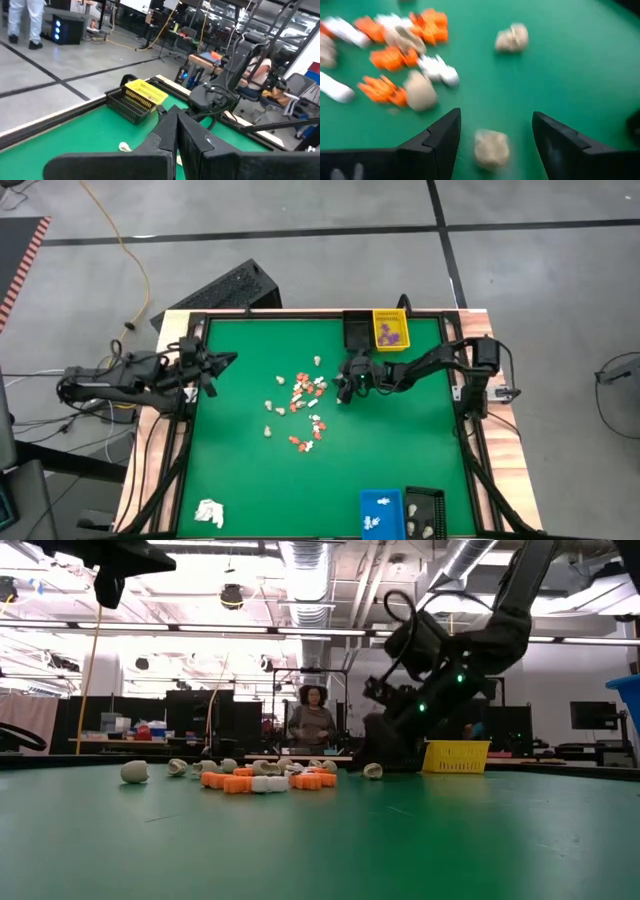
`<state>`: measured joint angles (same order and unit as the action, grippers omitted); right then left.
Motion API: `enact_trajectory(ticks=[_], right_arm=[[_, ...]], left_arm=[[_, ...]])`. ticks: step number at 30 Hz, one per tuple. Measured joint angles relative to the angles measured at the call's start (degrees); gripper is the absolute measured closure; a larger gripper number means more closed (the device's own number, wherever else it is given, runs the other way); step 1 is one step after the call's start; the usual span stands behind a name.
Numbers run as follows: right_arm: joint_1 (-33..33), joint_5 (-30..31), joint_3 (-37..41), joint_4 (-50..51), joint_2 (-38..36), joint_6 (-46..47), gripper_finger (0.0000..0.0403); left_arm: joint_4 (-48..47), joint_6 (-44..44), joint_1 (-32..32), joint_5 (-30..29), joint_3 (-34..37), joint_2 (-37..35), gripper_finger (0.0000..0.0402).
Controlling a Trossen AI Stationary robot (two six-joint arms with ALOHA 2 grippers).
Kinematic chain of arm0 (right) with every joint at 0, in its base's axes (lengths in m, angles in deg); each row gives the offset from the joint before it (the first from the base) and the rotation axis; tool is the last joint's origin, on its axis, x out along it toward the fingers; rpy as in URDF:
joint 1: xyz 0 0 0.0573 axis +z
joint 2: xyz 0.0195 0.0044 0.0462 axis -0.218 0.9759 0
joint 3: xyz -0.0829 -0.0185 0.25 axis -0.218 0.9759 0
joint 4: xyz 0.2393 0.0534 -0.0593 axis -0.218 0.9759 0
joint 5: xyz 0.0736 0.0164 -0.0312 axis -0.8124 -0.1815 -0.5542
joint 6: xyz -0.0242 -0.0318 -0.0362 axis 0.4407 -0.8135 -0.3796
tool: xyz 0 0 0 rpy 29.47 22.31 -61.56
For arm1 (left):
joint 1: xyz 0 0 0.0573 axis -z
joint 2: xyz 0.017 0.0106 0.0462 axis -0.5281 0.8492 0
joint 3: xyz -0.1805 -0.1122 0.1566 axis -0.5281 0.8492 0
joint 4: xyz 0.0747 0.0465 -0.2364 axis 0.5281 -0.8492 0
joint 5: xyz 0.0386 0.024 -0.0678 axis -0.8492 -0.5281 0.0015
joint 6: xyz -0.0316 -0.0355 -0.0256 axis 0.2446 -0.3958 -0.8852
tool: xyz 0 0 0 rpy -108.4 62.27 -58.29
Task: Sort Halloween decoration
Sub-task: Put the white skull toy into the bottom black basket
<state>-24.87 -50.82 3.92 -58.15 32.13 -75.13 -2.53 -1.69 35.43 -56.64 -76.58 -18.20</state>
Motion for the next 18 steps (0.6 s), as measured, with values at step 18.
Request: enact_trajectory(ticks=[18], right_arm=[[-0.52,1.51,0.07,-0.12,1.21,2.96,0.0159]], left_arm=[[0.13,0.41,0.0,0.6,0.03,-0.03,0.0401]])
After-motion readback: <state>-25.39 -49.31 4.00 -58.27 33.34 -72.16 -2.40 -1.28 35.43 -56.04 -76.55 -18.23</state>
